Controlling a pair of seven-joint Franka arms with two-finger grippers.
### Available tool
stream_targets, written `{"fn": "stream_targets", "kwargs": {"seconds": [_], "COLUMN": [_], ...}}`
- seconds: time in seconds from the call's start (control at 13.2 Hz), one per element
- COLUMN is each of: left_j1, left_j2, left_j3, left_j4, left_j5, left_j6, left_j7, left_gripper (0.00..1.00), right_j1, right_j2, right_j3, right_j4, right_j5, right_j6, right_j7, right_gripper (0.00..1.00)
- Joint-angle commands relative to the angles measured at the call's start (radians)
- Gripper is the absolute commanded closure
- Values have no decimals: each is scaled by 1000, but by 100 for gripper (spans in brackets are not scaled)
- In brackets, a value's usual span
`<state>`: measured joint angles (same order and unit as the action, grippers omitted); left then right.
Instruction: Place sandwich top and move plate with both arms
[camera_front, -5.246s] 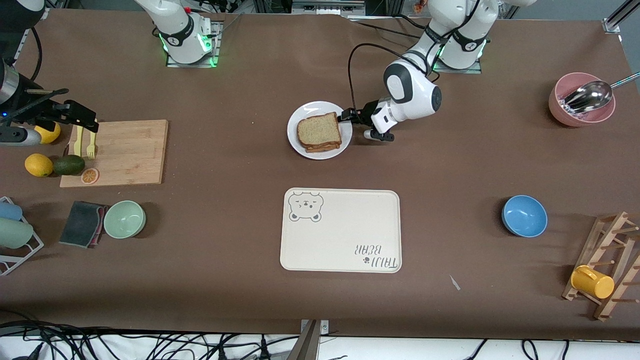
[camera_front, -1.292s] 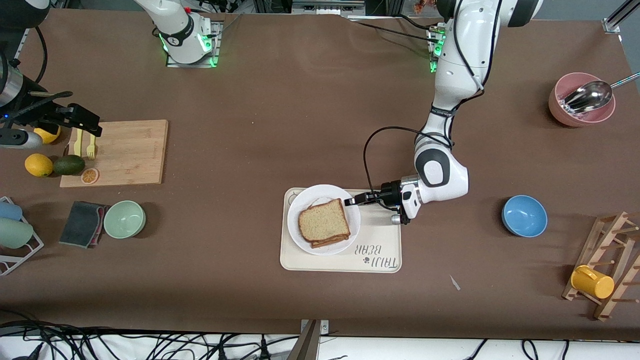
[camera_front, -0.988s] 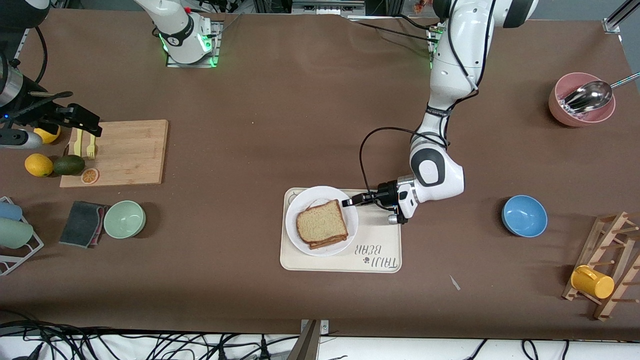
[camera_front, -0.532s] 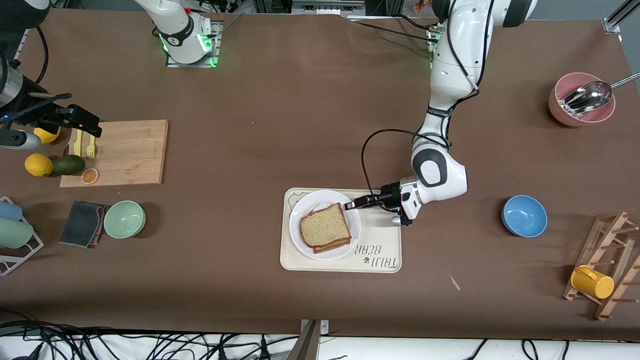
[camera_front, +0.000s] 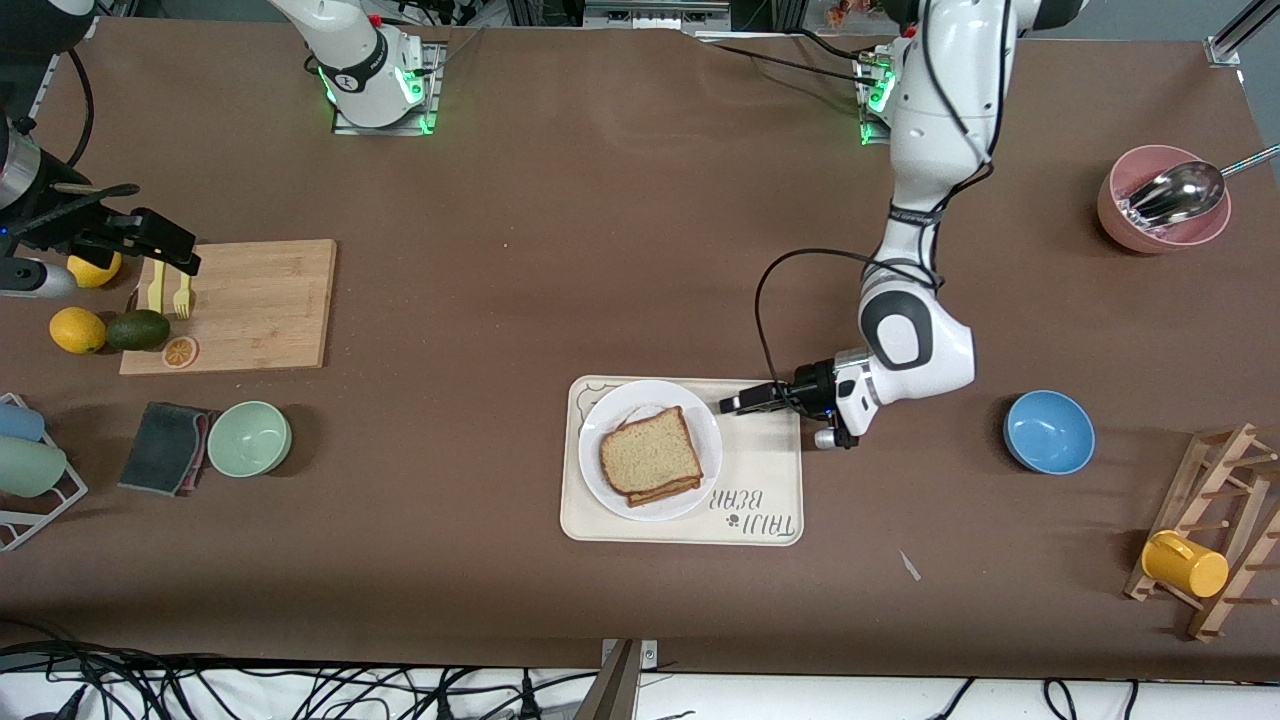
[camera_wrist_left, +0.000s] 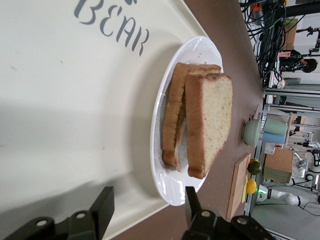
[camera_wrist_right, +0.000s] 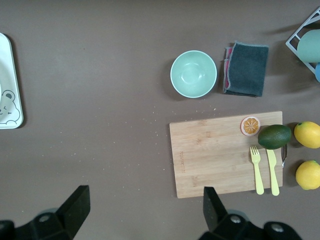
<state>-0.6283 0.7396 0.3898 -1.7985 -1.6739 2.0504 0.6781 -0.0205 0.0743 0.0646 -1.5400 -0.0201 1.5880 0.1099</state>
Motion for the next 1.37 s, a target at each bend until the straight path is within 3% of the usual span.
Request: {"fn": "stream_targets", "kwargs": {"seconds": [0.0,0.23,0.38,0.46,0.61,0.76,0.91,1.06,1.29], "left_j1": [10,91,172,249,402,487,602,616,650], "left_j2": [-211,-337,-452,-509,-601,-612,-614,-655,-687], "left_j3": [-8,-63,-196,-278,-369,-385,-445,-451,-448], "left_j4": [-151,-174,-272,-342,-421,-415,-404,-369,-299], "left_j5": [120,407,585,606,612,626,852,1069,1221], "left_j6": [11,48,190,226,226,226,224,196,82], "left_j7": [-65,-223,-275,-275,-273,-267,-267,-276,-278], "left_gripper": [0,0,0,0,0,0,0,0,0], "right_j1": [1,1,1,2,4,4,4,2,2], "right_j2": [28,55,55,55,48,47,47,47,47], "right_j3": [0,0,0,0,1,1,1,1,1], "right_j4": [53,100,100,100,92,86,87,87,87], "right_j5": [0,2,0,-1,-3,-1,0,0,-1], "right_j6": [-14,-49,-49,-49,-51,-62,-60,-59,-57], "right_j7": [-2,-1,7,10,43,57,57,56,42], "right_gripper": [0,0,0,0,0,0,0,0,0]}}
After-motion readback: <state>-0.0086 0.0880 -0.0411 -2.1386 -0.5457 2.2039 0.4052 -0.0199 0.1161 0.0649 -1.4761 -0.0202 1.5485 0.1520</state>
